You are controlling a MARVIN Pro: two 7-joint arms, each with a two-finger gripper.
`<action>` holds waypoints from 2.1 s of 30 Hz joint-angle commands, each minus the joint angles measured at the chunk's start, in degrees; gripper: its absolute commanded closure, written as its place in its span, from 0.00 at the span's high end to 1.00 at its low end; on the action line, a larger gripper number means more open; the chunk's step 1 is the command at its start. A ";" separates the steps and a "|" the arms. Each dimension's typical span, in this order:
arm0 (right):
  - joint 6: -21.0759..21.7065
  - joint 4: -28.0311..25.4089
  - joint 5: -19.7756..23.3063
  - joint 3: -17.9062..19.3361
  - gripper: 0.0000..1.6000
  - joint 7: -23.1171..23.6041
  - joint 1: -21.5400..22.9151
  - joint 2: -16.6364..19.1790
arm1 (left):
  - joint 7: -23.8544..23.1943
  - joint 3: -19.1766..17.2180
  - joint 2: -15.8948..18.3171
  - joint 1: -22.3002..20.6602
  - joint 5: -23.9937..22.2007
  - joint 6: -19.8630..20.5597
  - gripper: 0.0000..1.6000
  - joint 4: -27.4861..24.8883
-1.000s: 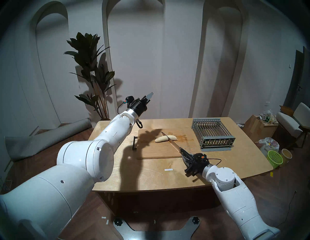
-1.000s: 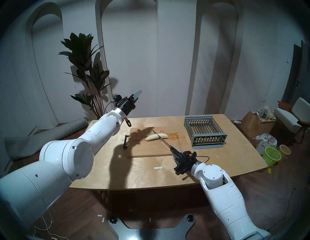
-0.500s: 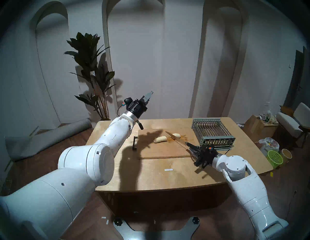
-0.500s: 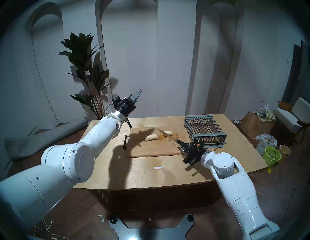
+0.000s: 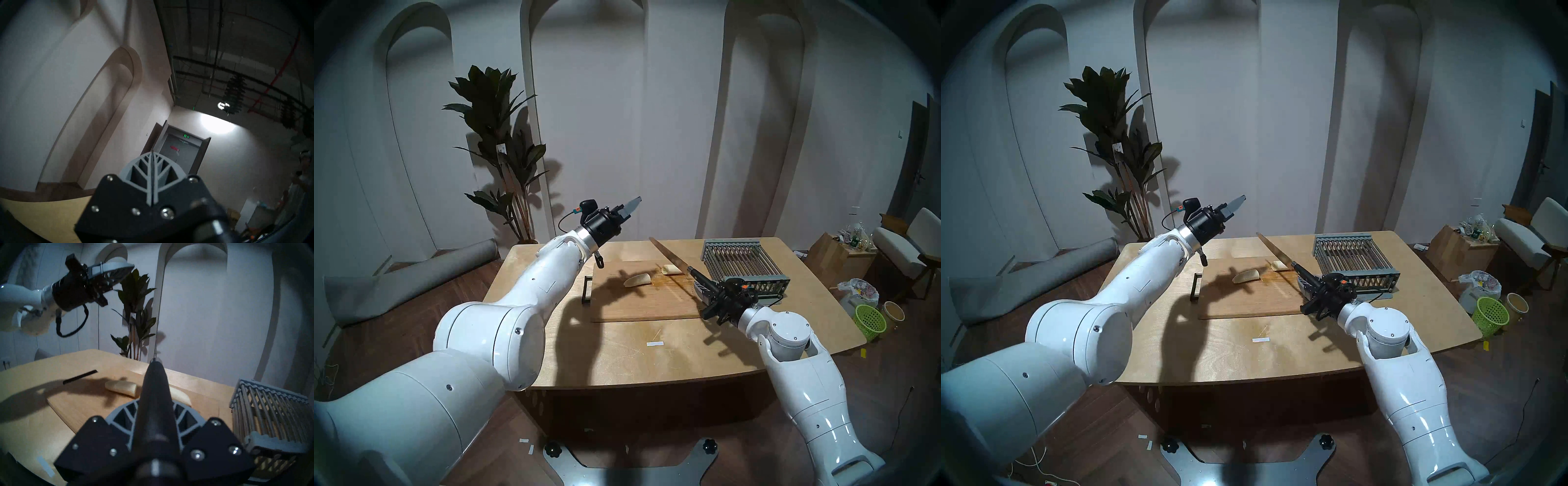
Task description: Cut the banana into four pieces on the cutting board
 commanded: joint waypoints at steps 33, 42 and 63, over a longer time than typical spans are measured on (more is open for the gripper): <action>4.41 -2.36 3.49 -7.43 0.00 -14.52 -0.83 -10.23 | 20.96 5.48 6.52 9.76 13.13 4.35 0.00 -23.64; 6.42 -4.31 3.68 -7.40 0.00 -15.10 -3.36 -9.87 | 21.53 8.03 5.45 7.81 15.47 6.81 0.00 -24.99; 6.39 -3.28 4.83 -7.47 0.00 -14.03 -4.66 -9.70 | 12.58 13.82 4.66 10.28 15.02 19.57 0.00 -28.66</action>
